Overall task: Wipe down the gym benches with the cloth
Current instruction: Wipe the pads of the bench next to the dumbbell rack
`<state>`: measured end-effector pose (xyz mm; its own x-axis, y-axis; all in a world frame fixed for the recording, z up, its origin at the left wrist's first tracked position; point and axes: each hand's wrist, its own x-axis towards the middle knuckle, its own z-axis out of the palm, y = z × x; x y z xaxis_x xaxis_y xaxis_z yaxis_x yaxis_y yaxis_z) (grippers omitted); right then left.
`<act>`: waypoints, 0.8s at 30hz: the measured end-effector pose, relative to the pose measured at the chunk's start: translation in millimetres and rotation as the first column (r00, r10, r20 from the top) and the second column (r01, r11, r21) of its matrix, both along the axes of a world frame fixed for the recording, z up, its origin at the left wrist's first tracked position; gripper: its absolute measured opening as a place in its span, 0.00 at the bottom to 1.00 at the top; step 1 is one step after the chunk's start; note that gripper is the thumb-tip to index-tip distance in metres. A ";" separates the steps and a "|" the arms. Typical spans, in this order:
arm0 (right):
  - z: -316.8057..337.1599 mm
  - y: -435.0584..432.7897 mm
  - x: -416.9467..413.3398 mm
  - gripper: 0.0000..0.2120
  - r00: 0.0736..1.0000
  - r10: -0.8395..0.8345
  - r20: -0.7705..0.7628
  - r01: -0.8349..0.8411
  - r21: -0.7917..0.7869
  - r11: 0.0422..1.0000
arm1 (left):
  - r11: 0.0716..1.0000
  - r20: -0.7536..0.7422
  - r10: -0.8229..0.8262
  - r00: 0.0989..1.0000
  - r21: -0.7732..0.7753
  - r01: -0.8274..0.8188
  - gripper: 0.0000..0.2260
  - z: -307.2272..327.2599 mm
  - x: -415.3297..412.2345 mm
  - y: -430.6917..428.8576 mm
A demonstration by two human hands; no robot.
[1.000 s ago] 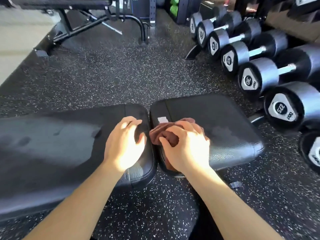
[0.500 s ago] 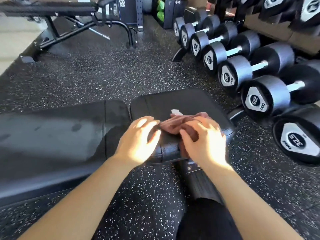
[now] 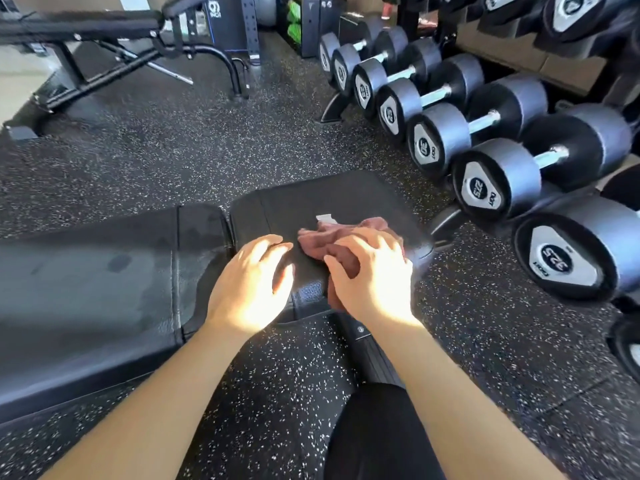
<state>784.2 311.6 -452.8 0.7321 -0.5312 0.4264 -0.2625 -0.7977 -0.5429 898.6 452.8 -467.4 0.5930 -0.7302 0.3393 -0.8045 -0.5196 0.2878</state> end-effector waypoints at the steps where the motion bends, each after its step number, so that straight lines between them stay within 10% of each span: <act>1: -9.3 6.1 -7.3 0.05 0.993 -0.114 0.032 0.115 -0.012 0.993 | 1.000 0.002 0.003 1.000 0.000 -0.003 0.16 -0.2 0.1 -0.3; 12: -17.8 -50.0 -34.3 0.08 0.935 -0.292 0.202 0.303 -0.027 0.953 | 1.000 0.017 -0.016 1.000 0.005 0.016 0.16 0.3 -1.7 -0.3; 24: -31.9 35.3 -15.6 0.08 0.973 -0.084 0.215 0.092 -0.026 0.995 | 0.996 -0.103 -0.065 0.993 0.056 0.071 0.14 12.1 14.6 20.4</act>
